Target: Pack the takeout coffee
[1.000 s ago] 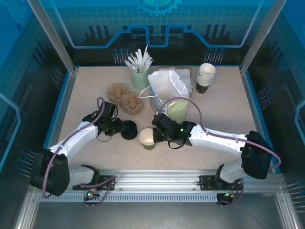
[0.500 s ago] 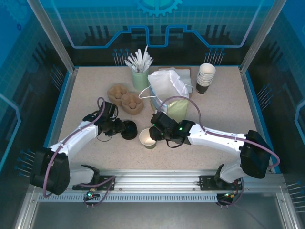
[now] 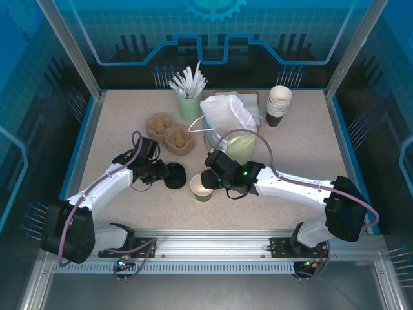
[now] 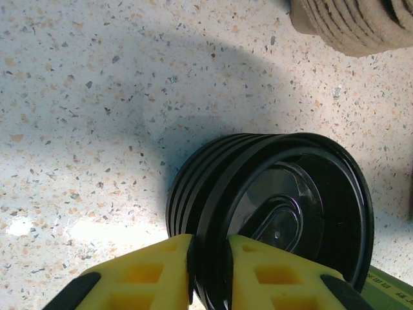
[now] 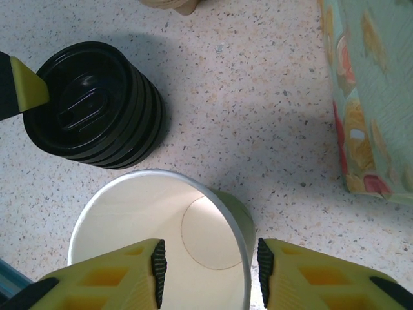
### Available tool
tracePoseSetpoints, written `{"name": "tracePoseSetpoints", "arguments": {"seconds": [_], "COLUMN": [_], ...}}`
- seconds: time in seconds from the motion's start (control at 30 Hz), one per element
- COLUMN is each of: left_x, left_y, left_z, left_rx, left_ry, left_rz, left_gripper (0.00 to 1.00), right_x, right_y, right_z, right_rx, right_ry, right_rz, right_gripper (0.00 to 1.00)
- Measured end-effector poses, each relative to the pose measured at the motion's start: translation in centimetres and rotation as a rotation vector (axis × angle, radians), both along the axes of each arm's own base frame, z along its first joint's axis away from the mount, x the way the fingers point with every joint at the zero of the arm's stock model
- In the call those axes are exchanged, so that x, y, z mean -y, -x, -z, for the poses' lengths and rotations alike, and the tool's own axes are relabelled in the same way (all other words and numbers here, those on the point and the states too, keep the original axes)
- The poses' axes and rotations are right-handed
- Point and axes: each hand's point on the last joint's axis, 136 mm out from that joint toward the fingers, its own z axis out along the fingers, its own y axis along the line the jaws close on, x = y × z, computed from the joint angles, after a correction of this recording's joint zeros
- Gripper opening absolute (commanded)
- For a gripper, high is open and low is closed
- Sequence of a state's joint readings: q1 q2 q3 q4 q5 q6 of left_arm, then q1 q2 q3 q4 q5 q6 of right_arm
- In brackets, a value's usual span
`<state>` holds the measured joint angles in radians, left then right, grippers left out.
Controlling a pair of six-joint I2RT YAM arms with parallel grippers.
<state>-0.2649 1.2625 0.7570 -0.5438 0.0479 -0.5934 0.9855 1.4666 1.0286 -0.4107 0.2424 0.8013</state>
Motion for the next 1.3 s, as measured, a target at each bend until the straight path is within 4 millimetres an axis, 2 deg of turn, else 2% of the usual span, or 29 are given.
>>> {"name": "tracePoseSetpoints", "arguments": {"seconds": [0.43,0.73,0.9,1.07,1.3], "left_x": [0.0,0.0,-0.2,-0.2,1.9], "left_y": [0.0,-0.3,-0.1,0.0,0.9], "left_z": [0.0,-0.4,-1.2,-3.4,-9.1], "left_rx": [0.000,0.009,0.020,0.062,0.185], "left_ry": [-0.002,-0.004,-0.006,-0.007,-0.015], "left_rz": [-0.001,-0.003,-0.005,-0.001,0.081], "left_gripper": [0.16,0.13,0.12,0.12,0.13], "right_x": [-0.7,-0.9,-0.6,-0.8,-1.9], "right_y": [0.1,-0.1,0.1,0.4,0.9], "right_z": [-0.3,-2.1,-4.7,-7.8,-11.5], "right_rx": [-0.016,0.003,0.035,0.063,0.076], "right_ry": [-0.015,-0.039,-0.076,-0.137,-0.200], "right_rz": [-0.016,-0.017,-0.026,-0.042,-0.088], "right_gripper": [0.46,0.47,0.47,0.47,0.48]}}
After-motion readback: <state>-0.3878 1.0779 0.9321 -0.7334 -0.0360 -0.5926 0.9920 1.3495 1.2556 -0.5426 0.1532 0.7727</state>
